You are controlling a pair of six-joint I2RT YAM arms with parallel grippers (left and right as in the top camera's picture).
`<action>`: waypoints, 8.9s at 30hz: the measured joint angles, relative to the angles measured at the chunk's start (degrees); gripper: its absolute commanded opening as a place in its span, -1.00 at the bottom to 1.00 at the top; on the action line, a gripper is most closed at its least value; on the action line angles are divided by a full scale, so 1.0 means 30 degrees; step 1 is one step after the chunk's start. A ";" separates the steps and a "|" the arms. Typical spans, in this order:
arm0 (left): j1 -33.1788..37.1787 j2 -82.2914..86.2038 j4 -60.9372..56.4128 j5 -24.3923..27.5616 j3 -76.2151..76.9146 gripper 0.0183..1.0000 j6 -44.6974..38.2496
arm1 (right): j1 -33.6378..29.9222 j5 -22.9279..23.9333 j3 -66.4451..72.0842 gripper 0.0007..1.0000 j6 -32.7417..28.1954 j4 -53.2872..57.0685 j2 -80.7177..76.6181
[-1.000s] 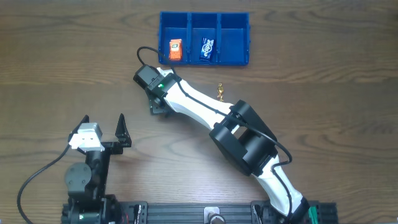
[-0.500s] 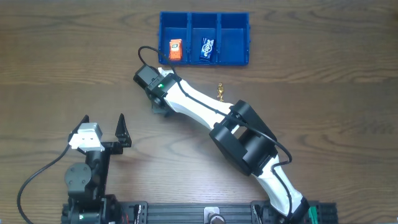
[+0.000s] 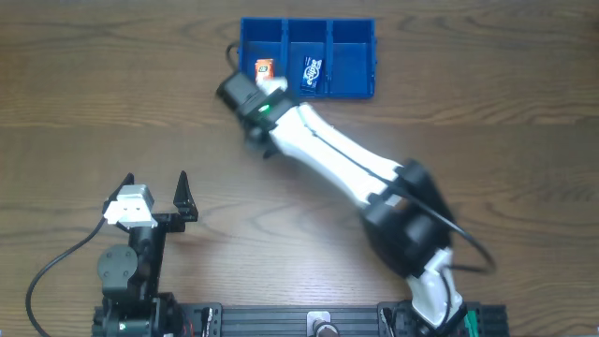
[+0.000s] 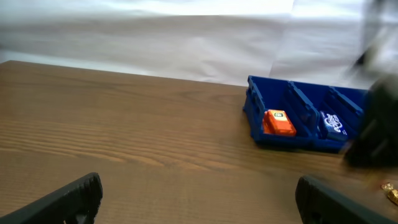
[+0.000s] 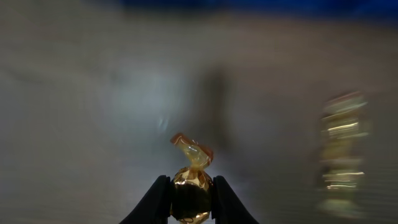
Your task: Sort Candies Into Trays
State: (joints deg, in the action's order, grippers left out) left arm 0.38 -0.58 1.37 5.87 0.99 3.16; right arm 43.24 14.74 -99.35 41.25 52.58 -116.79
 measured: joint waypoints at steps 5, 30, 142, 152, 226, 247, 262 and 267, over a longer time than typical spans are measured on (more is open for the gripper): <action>0.0000 0.0000 0.0000 0.0000 0.0000 1.00 0.0000 | -0.2696 0.2222 -0.1290 -0.93 -0.1858 -0.0182 0.3745; 0.0000 0.0000 0.0000 -0.0007 0.0000 1.00 0.0000 | -0.8342 0.1027 -0.1457 -0.93 -0.5661 -0.3759 -0.1770; 0.0000 0.0000 0.0007 -0.0007 0.0000 1.00 0.0000 | -0.5144 -0.4932 0.5931 -0.01 -0.3271 -0.0809 -0.0678; 0.0000 0.0000 0.0007 -0.0007 0.0000 0.99 0.0000 | -0.5144 -0.5064 0.5931 -0.52 -0.3293 -0.0845 -0.0678; 0.0000 0.0000 0.0015 -0.0015 0.0007 1.00 -0.0007 | -0.5676 -0.0729 0.2120 1.00 -0.3898 -0.1377 0.0459; 0.0000 0.0000 0.0015 -0.0015 0.0007 1.00 0.0000 | -0.5319 -0.2922 0.4699 0.54 -0.2463 -0.2200 -0.0998; 0.0000 0.0000 0.0015 -0.0015 0.0007 0.99 0.0000 | -0.5319 -0.2951 0.4750 -0.29 -0.2324 -0.2769 -0.1494; 0.0000 0.0000 0.0015 -0.0015 0.0007 0.99 0.0000 | -0.5319 -0.2958 0.4750 -0.53 -0.2295 -0.3031 -0.1537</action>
State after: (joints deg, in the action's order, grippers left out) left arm 0.38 -0.58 1.41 5.82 1.02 3.16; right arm 27.29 5.87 -85.10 34.37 43.48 -121.40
